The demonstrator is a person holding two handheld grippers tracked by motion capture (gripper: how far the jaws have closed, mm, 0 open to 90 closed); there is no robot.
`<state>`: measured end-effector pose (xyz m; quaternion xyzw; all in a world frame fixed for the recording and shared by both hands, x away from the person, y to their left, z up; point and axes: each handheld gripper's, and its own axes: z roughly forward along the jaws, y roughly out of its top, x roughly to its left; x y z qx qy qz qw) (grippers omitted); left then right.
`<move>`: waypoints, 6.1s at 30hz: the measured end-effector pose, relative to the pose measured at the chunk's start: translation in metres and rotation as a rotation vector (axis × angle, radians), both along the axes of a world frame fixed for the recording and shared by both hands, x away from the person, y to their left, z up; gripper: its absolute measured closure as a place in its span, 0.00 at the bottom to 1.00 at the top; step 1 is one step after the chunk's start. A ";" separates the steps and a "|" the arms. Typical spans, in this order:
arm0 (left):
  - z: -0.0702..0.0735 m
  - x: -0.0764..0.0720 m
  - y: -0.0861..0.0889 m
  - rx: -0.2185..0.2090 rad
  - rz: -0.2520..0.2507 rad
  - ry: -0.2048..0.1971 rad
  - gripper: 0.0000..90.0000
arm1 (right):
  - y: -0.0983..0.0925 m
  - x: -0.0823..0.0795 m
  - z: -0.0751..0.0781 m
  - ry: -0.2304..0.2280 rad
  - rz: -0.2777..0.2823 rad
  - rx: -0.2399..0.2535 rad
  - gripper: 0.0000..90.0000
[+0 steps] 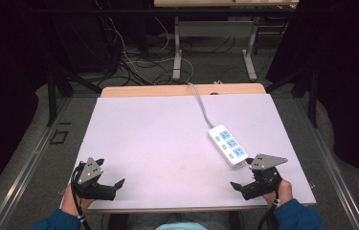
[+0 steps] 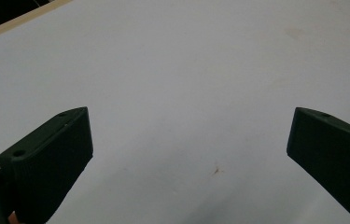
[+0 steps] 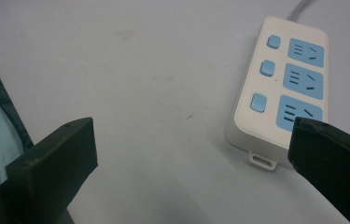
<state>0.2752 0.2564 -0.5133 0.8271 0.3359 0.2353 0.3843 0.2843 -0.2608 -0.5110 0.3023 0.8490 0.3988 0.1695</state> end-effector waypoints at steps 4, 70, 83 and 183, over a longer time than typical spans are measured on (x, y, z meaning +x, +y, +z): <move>0.000 0.000 -0.001 0.005 -0.001 -0.001 0.00 | 0.000 0.000 0.000 0.003 0.003 -0.003 0.01; -0.002 0.001 -0.002 0.012 -0.004 0.013 0.00 | -0.001 0.038 0.019 0.023 -0.082 0.018 0.00; -0.002 0.001 -0.002 0.016 -0.002 0.004 0.00 | -0.001 0.052 0.023 0.025 -0.098 0.023 0.00; -0.004 0.003 -0.005 0.027 -0.013 0.034 0.00 | 0.029 0.084 -0.012 0.106 -0.194 -0.167 1.00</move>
